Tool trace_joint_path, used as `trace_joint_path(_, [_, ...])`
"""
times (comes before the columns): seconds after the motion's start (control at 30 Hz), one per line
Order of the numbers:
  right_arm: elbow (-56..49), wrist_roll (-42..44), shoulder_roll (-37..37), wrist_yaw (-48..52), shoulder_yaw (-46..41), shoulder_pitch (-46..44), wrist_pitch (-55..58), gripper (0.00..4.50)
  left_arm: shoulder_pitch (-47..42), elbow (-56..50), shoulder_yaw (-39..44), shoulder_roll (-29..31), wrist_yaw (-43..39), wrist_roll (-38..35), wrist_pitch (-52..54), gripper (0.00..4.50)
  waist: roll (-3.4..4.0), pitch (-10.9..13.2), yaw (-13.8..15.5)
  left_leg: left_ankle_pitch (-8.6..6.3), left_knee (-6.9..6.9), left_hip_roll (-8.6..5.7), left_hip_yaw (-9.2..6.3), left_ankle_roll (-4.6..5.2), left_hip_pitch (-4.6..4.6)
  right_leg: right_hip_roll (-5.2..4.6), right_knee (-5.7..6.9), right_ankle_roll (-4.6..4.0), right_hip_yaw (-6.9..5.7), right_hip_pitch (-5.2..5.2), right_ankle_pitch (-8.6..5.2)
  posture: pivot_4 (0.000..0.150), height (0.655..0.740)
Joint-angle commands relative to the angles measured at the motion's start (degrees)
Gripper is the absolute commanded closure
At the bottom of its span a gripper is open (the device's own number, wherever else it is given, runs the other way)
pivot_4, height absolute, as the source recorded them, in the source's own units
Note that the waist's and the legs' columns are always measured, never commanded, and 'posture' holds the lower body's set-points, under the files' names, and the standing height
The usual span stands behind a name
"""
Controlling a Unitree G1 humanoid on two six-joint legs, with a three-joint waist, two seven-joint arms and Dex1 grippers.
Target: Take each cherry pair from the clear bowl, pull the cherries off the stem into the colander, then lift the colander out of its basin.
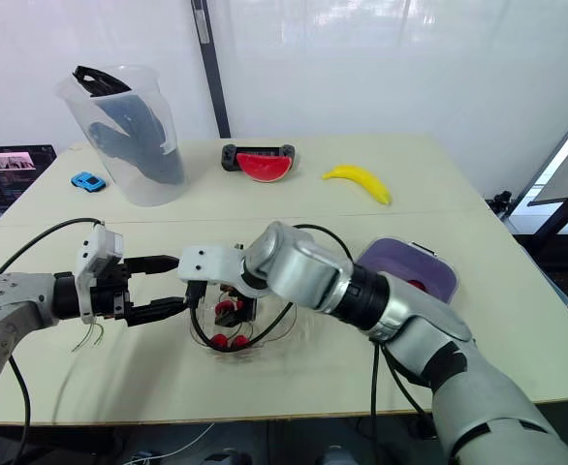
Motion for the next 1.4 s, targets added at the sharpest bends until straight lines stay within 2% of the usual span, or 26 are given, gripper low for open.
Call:
trace_joint_path(0.03, [-4.59,2.94,-1.14,0.9,-4.65,-0.28,5.67,0.02,-1.0,-0.43,-0.04,0.76,-0.5,0.05,-0.24,0.0,0.0,0.0,0.0,0.0,0.0,0.0,0.0,0.0,0.0,0.0,0.0,0.0,0.0,0.0,0.0,0.15,0.74])
trace_joint_path(0.1, [-5.32,3.74,-1.77,-0.53,-5.73,1.17,10.06,0.02,-1.48,-0.04,-0.34,0.8,-0.85,0.21,-0.46,0.0,0.0,0.0,0.02,0.0,0.0,0.0,-0.01,0.0,0.0,0.01,0.01,0.0,0.0,0.0,0.0,0.15,0.74])
trace_joint_path(0.3, [-2.79,2.94,0.72,-6.66,-6.79,4.58,13.62,0.02,-2.08,0.72,-0.64,0.92,-1.82,0.12,-0.19,0.0,-0.01,-0.01,-0.16,0.0,-0.01,-0.01,0.0,0.0,0.0,0.01,0.03,0.0,0.0,-0.02,0.0,0.15,0.74])
trace_joint_path(0.77, [5.97,1.37,7.61,-14.97,-6.53,7.77,10.37,0.02,-1.33,0.66,-0.93,1.92,-1.94,1.03,0.42,0.0,-0.01,-0.01,-0.25,0.01,-0.02,-0.01,0.01,-0.01,0.0,0.01,0.08,0.0,0.01,-0.05,0.0,0.15,0.74])
trace_joint_path(0.87, [7.72,1.18,8.4,-15.95,-6.5,8.62,9.75,0.95,-1.05,0.07,-0.75,1.76,-1.67,0.73,0.61,0.0,-0.01,-0.01,-0.21,0.01,-0.01,-0.01,0.01,-0.01,0.0,0.01,0.08,0.0,0.01,-0.04,0.0,0.15,0.74])
trace_joint_path(0.97, [7.51,1.17,8.32,-16.06,-5.79,8.74,9.56,2.34,-1.05,0.12,-0.7,1.73,-1.55,0.94,0.44,0.0,-0.01,-0.01,-0.23,0.01,-0.02,-0.01,0.01,-0.01,0.0,0.01,0.08,0.0,0.01,-0.05,0.0,0.15,0.74])
trace_joint_path(1.4, [7.21,1.09,8.08,-16.09,-6.71,8.26,9.32,2.34,-1.58,0.29,-1.11,1.34,-1.2,0.92,0.12,0.0,-0.01,-0.01,-0.26,0.01,-0.02,0.0,0.01,-0.01,0.0,0.02,0.08,0.0,0.01,-0.05,0.0,0.15,0.74])
